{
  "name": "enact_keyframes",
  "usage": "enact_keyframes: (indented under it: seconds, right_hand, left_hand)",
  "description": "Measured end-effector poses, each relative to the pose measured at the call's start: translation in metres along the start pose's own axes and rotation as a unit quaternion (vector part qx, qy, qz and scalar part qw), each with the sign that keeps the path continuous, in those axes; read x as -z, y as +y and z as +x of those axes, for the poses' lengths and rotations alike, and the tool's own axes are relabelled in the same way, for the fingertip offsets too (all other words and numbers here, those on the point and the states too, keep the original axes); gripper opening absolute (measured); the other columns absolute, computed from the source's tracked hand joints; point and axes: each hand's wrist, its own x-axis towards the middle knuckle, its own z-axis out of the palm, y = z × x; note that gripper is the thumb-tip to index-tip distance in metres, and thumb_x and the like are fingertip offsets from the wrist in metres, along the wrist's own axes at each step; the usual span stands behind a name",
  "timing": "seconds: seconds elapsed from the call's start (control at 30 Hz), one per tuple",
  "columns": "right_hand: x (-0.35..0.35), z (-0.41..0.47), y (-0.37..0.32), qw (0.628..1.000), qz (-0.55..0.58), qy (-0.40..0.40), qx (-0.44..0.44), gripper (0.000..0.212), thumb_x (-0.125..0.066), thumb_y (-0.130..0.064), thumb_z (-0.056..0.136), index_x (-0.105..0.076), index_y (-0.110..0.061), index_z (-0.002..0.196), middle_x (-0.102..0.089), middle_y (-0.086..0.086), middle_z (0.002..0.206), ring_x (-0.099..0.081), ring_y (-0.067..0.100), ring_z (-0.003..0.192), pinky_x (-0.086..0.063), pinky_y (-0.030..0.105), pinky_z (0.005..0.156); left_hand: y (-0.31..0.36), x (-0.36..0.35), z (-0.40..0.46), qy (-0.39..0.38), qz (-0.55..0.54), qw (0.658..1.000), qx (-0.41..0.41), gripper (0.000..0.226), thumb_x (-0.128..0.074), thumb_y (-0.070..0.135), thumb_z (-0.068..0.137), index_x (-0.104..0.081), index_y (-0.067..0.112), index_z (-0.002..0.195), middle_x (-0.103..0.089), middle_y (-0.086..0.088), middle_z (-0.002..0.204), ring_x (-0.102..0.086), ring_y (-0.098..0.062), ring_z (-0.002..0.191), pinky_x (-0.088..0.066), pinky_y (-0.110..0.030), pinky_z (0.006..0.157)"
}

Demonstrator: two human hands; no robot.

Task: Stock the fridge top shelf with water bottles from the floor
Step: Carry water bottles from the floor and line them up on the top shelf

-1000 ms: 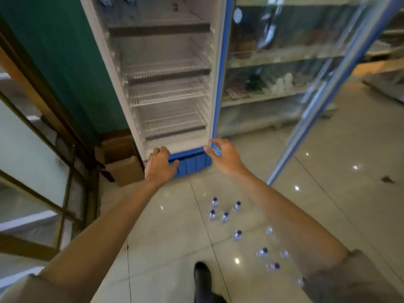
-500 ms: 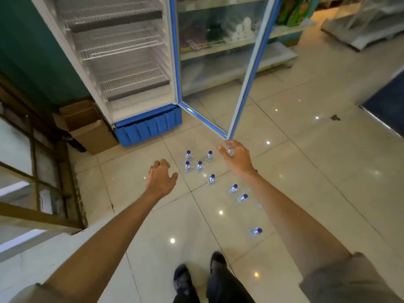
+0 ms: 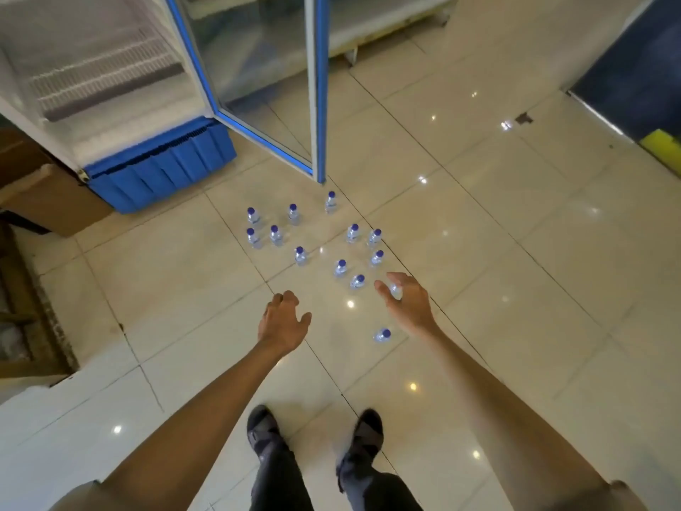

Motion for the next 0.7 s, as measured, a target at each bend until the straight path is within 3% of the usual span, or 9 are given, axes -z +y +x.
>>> enact_keyframes:
  seconds: [0.23, 0.43, 0.57, 0.7]
  right_hand:
    - [-0.016, 0.028, 0.129, 0.998, 0.019, -0.018, -0.049, 0.052, -0.062, -0.045, 0.093, -0.057, -0.014, 0.134, -0.059, 0.007, 0.132, -0.052, 0.02, 0.127, -0.04, 0.032, 0.108]
    - [-0.099, 0.093, 0.254, 0.995, 0.01, -0.014, -0.097, 0.055, -0.07, -0.038, 0.089, -0.055, -0.011, 0.135, -0.058, 0.009, 0.132, -0.055, 0.022, 0.124, -0.039, 0.026, 0.101]
    - [-0.175, 0.138, 0.342, 0.991, 0.017, -0.005, -0.133, 0.068, -0.076, -0.032, 0.085, -0.044, -0.012, 0.141, -0.05, 0.007, 0.135, -0.052, 0.022, 0.123, -0.033, 0.017, 0.093]
    - [-0.248, 0.179, 0.421, 0.981, 0.069, 0.038, -0.177, 0.093, -0.086, -0.034, 0.073, -0.032, -0.014, 0.147, -0.04, 0.008, 0.14, -0.048, 0.024, 0.127, -0.039, 0.024, 0.098]
  left_hand:
    - [0.023, -0.122, 0.057, -0.026, -0.012, 1.0, 0.012, 0.041, -0.061, 0.032, 0.091, -0.052, 0.01, 0.124, -0.054, -0.008, 0.125, -0.056, -0.028, 0.11, -0.048, -0.038, 0.089]
    - [-0.01, -0.237, 0.15, -0.015, -0.038, 0.999, -0.025, 0.028, -0.06, 0.023, 0.092, -0.055, 0.01, 0.116, -0.059, -0.006, 0.116, -0.061, -0.024, 0.096, -0.05, -0.035, 0.083]
    - [-0.049, -0.315, 0.228, 0.011, -0.052, 0.998, -0.036, 0.024, -0.061, 0.014, 0.092, -0.053, 0.006, 0.113, -0.06, -0.01, 0.109, -0.06, -0.023, 0.087, -0.052, -0.039, 0.082]
    - [-0.08, -0.381, 0.306, 0.054, -0.068, 0.996, -0.029, 0.026, -0.062, 0.012, 0.09, -0.052, 0.005, 0.113, -0.062, -0.012, 0.107, -0.059, -0.024, 0.085, -0.053, -0.038, 0.081]
